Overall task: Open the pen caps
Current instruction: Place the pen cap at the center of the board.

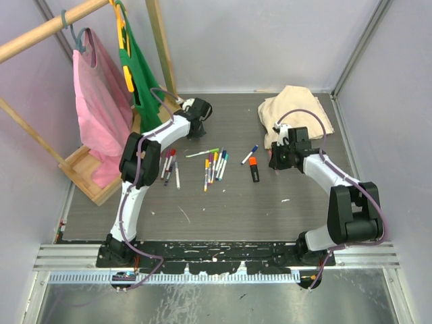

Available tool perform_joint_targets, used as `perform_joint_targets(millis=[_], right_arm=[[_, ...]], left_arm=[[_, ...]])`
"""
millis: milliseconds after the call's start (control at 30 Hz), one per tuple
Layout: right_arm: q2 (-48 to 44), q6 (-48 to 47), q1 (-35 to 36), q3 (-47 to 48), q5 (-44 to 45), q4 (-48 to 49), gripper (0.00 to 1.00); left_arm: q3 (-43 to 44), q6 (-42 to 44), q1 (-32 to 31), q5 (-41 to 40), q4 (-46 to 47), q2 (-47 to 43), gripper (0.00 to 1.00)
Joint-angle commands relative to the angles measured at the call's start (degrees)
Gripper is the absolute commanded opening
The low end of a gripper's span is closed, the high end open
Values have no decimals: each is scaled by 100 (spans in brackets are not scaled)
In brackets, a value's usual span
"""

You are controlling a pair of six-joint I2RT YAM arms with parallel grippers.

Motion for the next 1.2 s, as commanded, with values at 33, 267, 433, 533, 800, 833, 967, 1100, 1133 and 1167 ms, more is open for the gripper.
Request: perform_joint_targets(millis=[33, 267, 433, 533, 800, 833, 967, 1100, 1133, 1167], right_arm=[[111, -16, -23, 248, -1, 19, 8], [228, -101, -26, 281, 80, -22, 9], [266, -124, -22, 299, -26, -59, 9], [269, -123, -24, 319, -110, -91, 9], [184, -134, -22, 339, -424, -122, 9], [177, -129, -29, 329, -458, -122, 9], [151, -134, -22, 336, -593, -139, 9], [137, -130, -27, 345, -654, -152, 9], [133, -132, -23, 339, -662, -150, 9], [129, -134, -24, 337, -663, -154, 9]], left_arm=[[347, 50, 93, 3, -149, 128, 8], [560, 41, 137, 167, -231, 228, 18], [649, 49, 155, 251, -219, 245, 19], [767, 56, 172, 339, -239, 299, 19], [1021, 47, 187, 423, -329, 370, 21], [1024, 49, 190, 429, -336, 375, 22], [1031, 42, 194, 475, -333, 377, 25], [1042, 40, 194, 531, -320, 377, 27], [1047, 41, 199, 545, -324, 363, 27], [1050, 41, 197, 550, -322, 352, 27]])
